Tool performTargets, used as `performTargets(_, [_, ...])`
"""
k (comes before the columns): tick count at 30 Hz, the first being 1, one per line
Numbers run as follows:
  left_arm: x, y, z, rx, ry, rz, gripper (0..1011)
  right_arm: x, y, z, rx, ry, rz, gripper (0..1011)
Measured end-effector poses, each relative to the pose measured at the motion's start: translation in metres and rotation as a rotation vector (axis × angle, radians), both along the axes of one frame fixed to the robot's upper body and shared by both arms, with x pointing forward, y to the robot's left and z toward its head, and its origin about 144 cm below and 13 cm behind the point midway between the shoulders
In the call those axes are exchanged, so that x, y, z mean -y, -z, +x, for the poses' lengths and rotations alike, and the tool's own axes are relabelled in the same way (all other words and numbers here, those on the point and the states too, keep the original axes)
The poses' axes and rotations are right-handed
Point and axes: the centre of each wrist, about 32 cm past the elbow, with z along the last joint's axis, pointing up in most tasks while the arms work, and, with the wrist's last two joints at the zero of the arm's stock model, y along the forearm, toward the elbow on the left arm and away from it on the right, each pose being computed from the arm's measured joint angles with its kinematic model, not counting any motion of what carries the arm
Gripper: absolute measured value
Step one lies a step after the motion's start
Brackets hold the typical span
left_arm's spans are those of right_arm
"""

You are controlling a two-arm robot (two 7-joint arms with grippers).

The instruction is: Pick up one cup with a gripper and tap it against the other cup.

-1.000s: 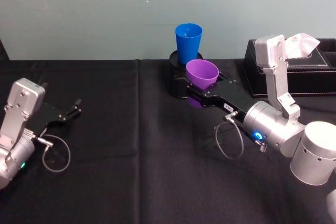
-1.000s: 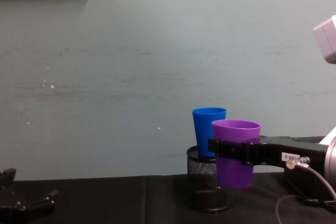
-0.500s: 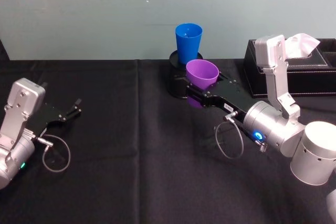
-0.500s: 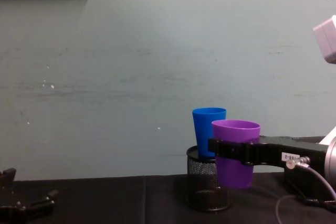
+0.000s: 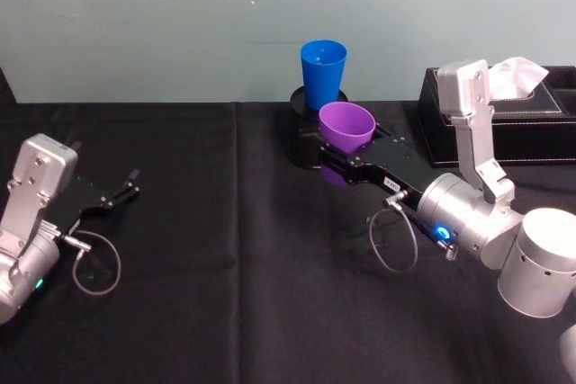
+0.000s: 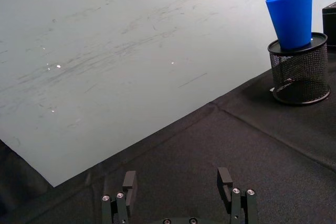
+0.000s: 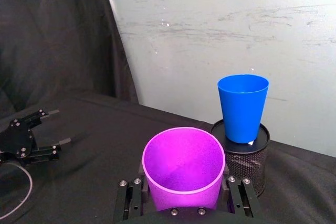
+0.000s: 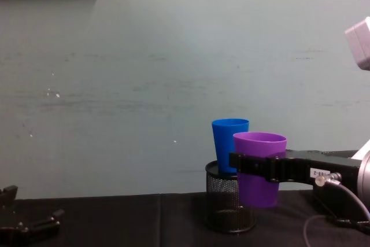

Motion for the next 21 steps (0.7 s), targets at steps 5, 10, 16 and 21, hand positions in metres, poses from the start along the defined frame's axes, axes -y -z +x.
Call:
performTargets(5, [0.0, 0.0, 0.0, 0.0, 0.0, 0.0, 1000, 0.0, 0.0, 0.0, 0.0, 0.0, 0.0, 731])
performTargets(10, [0.0, 0.0, 0.0, 0.0, 0.0, 0.0, 1000, 0.0, 0.0, 0.0, 0.0, 0.0, 0.0, 731])
performTargets(16, [0.0, 0.0, 0.0, 0.0, 0.0, 0.0, 1000, 0.0, 0.0, 0.0, 0.0, 0.0, 0.0, 731])
performTargets(21, [0.0, 0.0, 0.0, 0.0, 0.0, 0.0, 1000, 0.0, 0.0, 0.0, 0.0, 0.0, 0.0, 731])
